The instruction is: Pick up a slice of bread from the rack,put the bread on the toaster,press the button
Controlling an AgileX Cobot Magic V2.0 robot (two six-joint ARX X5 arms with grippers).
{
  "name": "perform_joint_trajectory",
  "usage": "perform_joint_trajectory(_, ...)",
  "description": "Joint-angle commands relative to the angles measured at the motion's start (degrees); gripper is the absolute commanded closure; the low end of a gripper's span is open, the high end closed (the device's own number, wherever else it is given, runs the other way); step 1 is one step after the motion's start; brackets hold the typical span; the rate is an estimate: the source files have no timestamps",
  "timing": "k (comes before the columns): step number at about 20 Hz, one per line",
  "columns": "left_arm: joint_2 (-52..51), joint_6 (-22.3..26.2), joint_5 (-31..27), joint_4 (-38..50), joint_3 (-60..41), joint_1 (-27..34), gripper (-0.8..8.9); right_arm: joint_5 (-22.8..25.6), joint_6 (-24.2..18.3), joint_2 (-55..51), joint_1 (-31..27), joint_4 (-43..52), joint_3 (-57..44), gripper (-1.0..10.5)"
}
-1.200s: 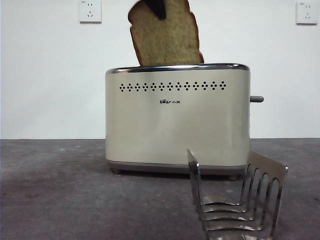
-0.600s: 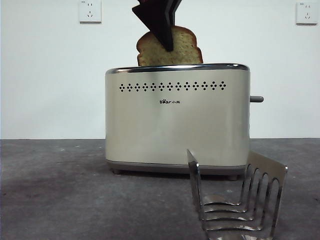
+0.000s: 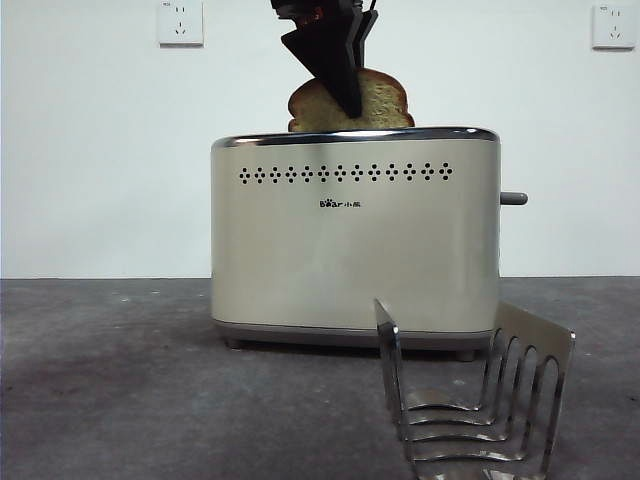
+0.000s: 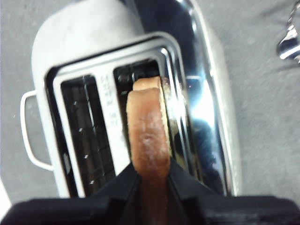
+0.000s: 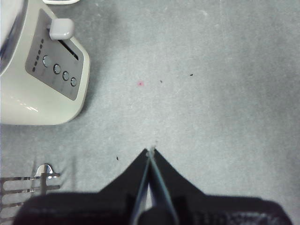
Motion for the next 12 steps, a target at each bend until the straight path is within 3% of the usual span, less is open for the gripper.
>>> perform_joint_trajectory(1, 0.79, -1.51, 1.27, 0.52, -0.02, -0.20, 8.14, 0.00, -0.66, -0.02, 0.04, 0.39, 0.24, 9.5)
perform_joint_trajectory(3, 0.79, -3.78, 1.29, 0.46, -0.02, -0.17, 8.02, -0.02, -0.66, -0.02, 0.04, 0.39, 0.24, 9.5)
perform_joint_trajectory(7, 0.11, -6.56, 1.64, 1.14, -0.02, -0.09, 5.38, -0.02, -0.68, 0.00, 0.04, 1.60, 0.24, 9.5)
perform_joint_trajectory(12, -4.87, -10.40, 4.35, 1.79, -0.02, 0.48, 5.29, -1.11, -0.63, 2.62, 0.04, 3.43, 0.24, 9.5)
